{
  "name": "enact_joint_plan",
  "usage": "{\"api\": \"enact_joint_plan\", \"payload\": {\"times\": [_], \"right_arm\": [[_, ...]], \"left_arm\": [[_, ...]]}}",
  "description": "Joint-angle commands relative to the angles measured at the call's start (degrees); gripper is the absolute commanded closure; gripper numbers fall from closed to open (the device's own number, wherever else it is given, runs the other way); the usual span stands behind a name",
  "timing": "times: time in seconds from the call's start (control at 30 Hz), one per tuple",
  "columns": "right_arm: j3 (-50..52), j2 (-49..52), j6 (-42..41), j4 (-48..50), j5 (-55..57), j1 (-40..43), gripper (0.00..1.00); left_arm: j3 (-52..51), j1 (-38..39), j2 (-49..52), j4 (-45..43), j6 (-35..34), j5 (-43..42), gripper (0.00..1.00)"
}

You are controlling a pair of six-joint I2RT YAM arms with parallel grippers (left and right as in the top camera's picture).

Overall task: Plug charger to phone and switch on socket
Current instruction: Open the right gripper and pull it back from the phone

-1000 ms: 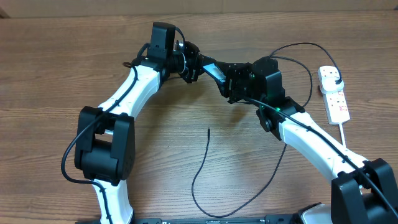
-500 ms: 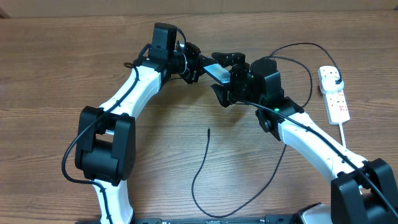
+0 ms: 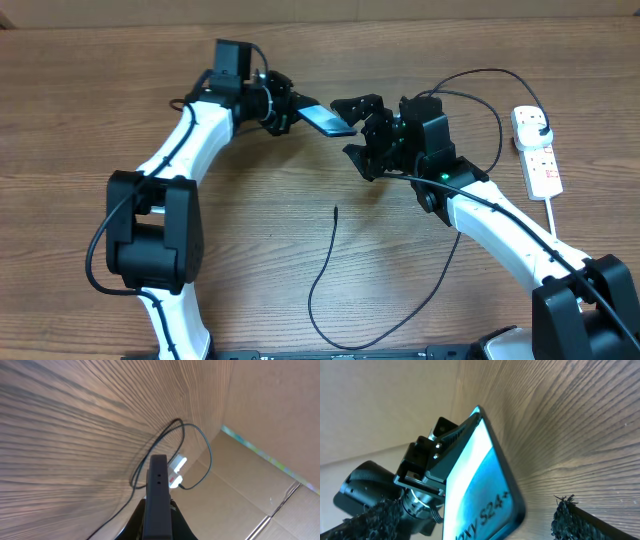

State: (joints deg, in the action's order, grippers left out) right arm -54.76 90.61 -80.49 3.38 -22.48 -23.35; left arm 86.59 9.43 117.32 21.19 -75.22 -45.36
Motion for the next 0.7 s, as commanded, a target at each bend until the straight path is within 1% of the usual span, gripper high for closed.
{"api": "enact_joint_plan", "payload": {"times": [0.0,0.17,0.33,0.4,0.53,0.67], "right_arm": [[-0.92,-0.48,4.17,-0.04,-0.74,-0.04,0.00],[-0.92,-0.48,4.52,-0.07,-1.03,-0.04,0.00],[-0.92,-0.48,4.50,-0.37,-0.98,0.20,0.00],[-0.92,-0.48,4.70,-1.99,-0.94,0.59,0.00],[-0.92,-0.48,10.43,-7.48,-0.74,2.34,0.00],[-0.92,-0.48,12.50,-15.96,0.24,4.92,0.00]], "left_arm": [[-0.09,-1.51,-1.40,1.18,5.31,-4.24,0.96],[-0.09,-2.93,-1.40,4.96,8.79,-4.24,0.96],[-0.09,-3.10,-1.40,6.71,12.83,-4.22,0.96],[-0.09,-3.10,-1.40,7.13,14.29,-4.28,0.96],[-0.09,-3.10,-1.40,7.34,16.11,-5.79,0.96],[-0.09,-3.10,-1.40,7.34,16.13,-5.99,0.96]]}}
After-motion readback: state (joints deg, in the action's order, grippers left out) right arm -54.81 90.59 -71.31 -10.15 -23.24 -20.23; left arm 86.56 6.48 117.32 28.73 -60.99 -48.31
